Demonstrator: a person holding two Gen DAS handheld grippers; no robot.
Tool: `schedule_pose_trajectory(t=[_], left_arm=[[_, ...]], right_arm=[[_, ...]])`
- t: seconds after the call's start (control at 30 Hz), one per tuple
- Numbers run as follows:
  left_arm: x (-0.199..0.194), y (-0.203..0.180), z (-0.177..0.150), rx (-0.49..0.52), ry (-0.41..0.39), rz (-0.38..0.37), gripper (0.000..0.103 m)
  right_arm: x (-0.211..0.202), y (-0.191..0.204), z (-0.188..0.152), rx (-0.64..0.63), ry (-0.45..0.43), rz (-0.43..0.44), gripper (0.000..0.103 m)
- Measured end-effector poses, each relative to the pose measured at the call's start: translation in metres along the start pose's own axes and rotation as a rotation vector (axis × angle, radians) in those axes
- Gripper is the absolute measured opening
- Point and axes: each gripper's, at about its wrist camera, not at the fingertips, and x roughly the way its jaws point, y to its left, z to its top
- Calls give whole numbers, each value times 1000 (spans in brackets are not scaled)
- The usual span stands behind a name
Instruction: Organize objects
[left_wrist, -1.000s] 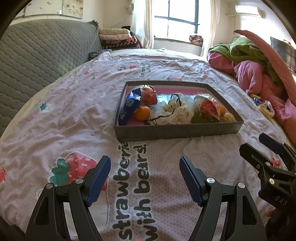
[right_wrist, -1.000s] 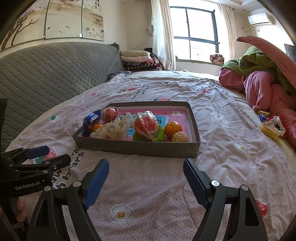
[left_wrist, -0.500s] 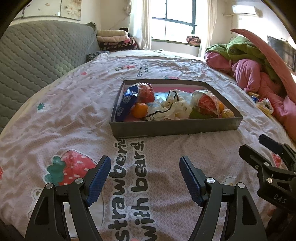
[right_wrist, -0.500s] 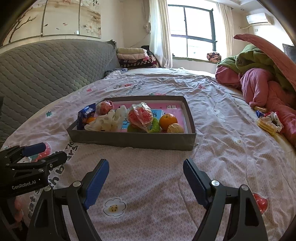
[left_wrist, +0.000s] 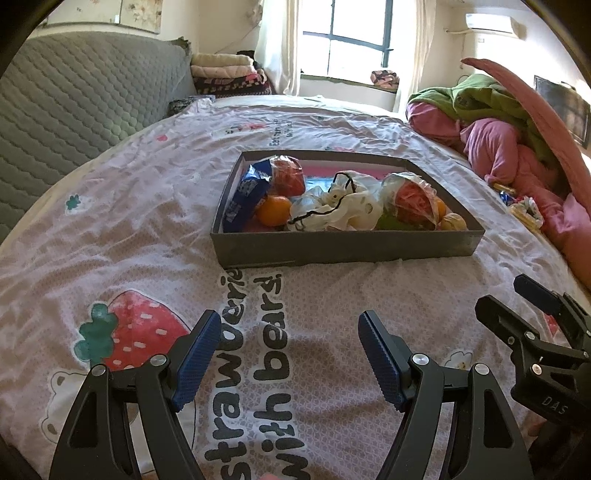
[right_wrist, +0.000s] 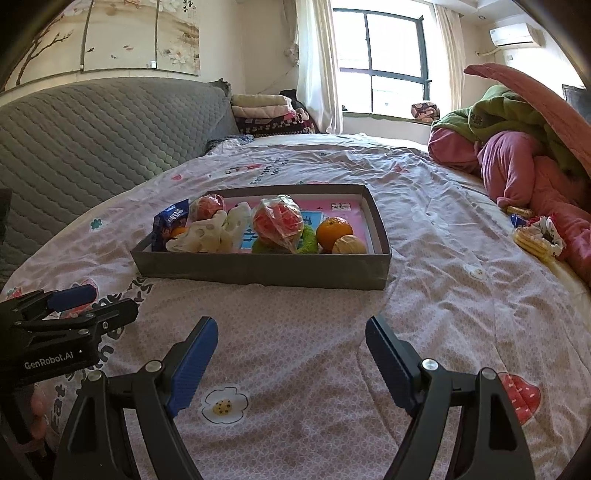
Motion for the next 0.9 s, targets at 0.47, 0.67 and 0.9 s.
schedule_pose_trajectory(t=[0.47, 0.67, 0.9], left_arm=[[5, -3, -3, 15, 15, 22, 78], [9, -4, -4, 30, 27, 22, 78], [5, -9, -6, 54, 3, 20, 78]], right_arm=[[5, -2, -3, 5, 19, 3, 82], [6, -2, -5, 7, 24, 6, 82], [7, -1, -6, 5, 32, 7, 82]])
